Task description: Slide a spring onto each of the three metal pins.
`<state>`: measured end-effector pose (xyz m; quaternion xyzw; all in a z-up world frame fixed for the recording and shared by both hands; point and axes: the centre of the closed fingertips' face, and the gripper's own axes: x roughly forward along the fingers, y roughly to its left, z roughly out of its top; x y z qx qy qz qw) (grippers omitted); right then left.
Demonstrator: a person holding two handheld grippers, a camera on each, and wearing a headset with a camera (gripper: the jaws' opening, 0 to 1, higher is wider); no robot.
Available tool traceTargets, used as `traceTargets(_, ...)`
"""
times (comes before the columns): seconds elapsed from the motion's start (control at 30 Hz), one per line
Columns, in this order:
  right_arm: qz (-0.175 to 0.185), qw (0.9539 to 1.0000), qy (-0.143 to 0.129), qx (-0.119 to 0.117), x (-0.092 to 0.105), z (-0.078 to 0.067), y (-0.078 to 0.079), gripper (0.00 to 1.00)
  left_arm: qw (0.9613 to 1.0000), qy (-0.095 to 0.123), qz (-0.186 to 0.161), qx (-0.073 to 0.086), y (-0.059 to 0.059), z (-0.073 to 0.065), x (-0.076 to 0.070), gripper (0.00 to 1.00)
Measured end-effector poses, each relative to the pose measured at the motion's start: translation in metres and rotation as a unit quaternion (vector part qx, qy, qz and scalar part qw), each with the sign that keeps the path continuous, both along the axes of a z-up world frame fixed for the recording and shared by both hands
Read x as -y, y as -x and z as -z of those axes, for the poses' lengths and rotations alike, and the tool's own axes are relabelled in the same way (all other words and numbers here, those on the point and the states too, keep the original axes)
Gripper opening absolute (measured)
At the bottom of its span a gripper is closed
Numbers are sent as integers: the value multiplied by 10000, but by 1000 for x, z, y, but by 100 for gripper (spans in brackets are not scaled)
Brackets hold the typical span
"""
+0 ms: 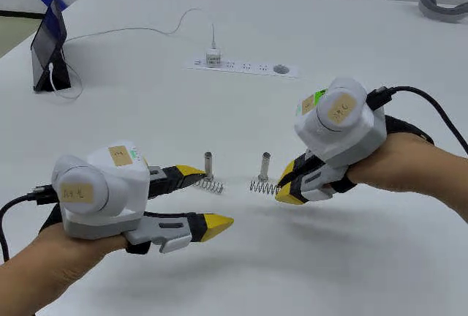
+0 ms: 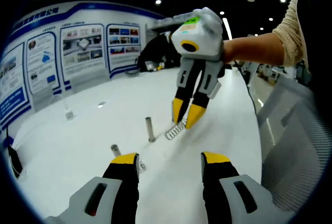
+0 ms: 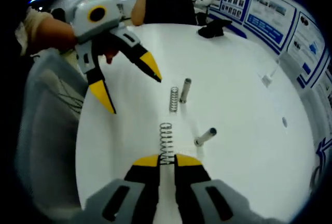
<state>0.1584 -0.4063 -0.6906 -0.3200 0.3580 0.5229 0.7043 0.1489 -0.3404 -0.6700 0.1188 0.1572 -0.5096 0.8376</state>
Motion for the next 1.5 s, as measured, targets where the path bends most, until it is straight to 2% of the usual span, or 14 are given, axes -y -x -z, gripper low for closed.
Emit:
traceTargets(0.27, -351, 9994, 77, 31, -7, -9, 16, 12, 9997, -43, 244, 55, 5, -1, 14, 46)
traceTargets(0.6, -704, 9974, 130, 100, -17, -18, 27, 12, 9986, -90, 507, 144, 13, -2, 27, 38)
traceTargets(1.17, -1088, 9934, 345, 148, -20, -20, 37, 12, 9963, -155, 793, 303, 22, -3, 35, 15)
traceTargets(1.37, -1157, 9924, 380, 183, -21, -23, 39, 12, 9959, -187, 815, 344, 22, -2, 35, 12)
traceTargets(1.5, -1179, 9922, 340, 231, -22, -30, 40, 12, 9959, -196, 810, 361, 23, -2, 35, 12)
